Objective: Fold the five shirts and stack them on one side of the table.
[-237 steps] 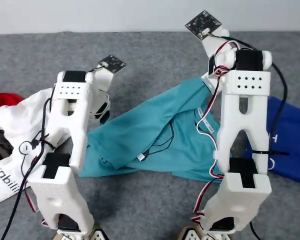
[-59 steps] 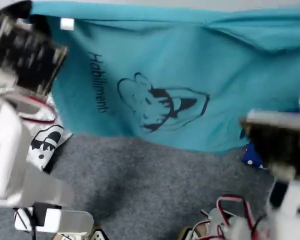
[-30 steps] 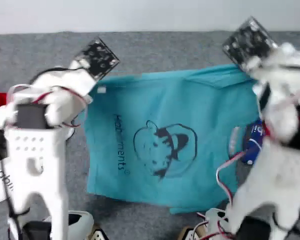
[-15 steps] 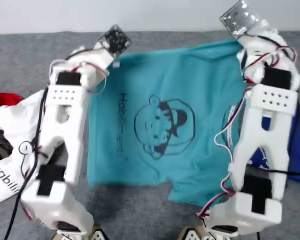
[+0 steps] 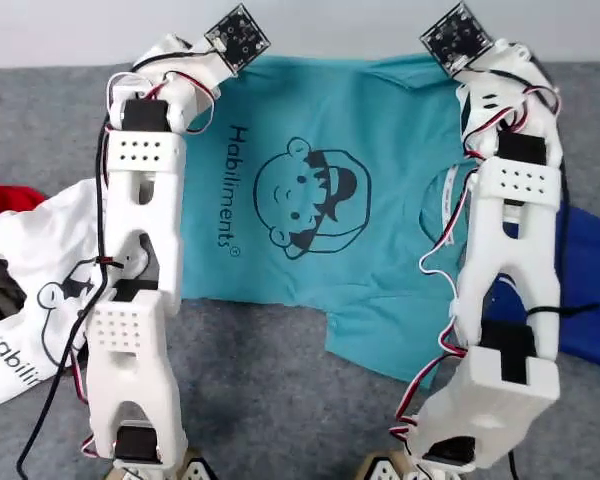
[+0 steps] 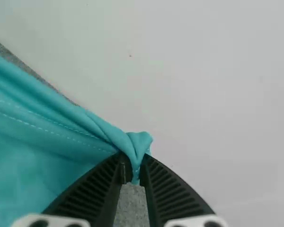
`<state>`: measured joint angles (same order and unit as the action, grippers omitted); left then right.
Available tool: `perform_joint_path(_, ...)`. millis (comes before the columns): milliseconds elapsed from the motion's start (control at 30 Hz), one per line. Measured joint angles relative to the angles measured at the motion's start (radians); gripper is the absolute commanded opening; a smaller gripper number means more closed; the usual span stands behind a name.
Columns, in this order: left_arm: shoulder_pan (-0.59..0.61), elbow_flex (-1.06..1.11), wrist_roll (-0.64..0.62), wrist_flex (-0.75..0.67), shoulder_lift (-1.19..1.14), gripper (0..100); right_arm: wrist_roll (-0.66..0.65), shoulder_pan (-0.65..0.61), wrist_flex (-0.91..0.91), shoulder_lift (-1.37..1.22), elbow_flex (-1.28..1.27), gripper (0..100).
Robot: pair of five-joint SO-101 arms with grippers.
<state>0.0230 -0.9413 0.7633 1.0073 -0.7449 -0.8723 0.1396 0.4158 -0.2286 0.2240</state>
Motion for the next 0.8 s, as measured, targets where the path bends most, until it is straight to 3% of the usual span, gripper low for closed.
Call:
perform_joint_path(200,0.000,-0.114,0.002,0.311,-0.044,0,0.000,-0.003,0.167,0.000,0.000,0.9)
perform_joint_path(467,0.002,-0.130,0.002,0.661,-0.049,1,-0.003,-0.032,0.637,0.069,0.000,0.9)
perform_joint_path(800,0.002,-0.037,0.002,0.720,-0.049,1,0.020,-0.052,1.152,0.164,0.000,0.9)
